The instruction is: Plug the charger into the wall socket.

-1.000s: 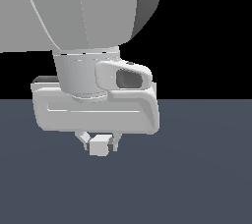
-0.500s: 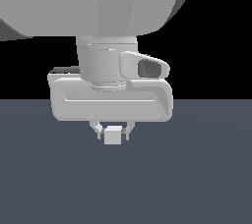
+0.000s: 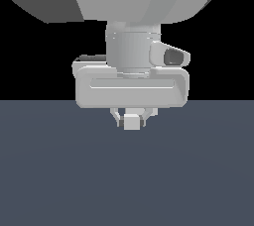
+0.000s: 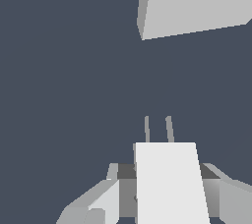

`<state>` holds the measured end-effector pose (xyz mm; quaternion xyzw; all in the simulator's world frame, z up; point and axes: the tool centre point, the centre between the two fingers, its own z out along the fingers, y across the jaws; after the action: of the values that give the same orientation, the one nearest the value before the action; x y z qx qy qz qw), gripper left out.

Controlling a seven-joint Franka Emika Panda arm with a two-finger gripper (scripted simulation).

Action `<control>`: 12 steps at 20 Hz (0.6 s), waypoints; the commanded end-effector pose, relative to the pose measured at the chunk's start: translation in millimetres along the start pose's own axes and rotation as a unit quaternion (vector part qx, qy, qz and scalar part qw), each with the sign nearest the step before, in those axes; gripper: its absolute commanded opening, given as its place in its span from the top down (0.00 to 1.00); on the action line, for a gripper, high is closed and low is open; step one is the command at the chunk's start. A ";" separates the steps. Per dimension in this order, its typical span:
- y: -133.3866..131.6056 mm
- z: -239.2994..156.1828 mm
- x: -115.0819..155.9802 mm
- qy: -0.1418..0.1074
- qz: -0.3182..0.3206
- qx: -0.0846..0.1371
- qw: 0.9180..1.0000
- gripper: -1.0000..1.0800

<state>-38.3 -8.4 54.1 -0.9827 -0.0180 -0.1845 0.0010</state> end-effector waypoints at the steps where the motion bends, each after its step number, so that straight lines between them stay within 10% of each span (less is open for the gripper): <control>1: 7.5 -3.8 6.6 0.000 -0.011 0.004 1.000 1.00; 12: 37.5 -17.9 36.4 0.000 -0.058 0.023 0.998 1.00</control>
<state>-12.9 -41.4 80.8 -0.9802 -0.0718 -0.1842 0.0115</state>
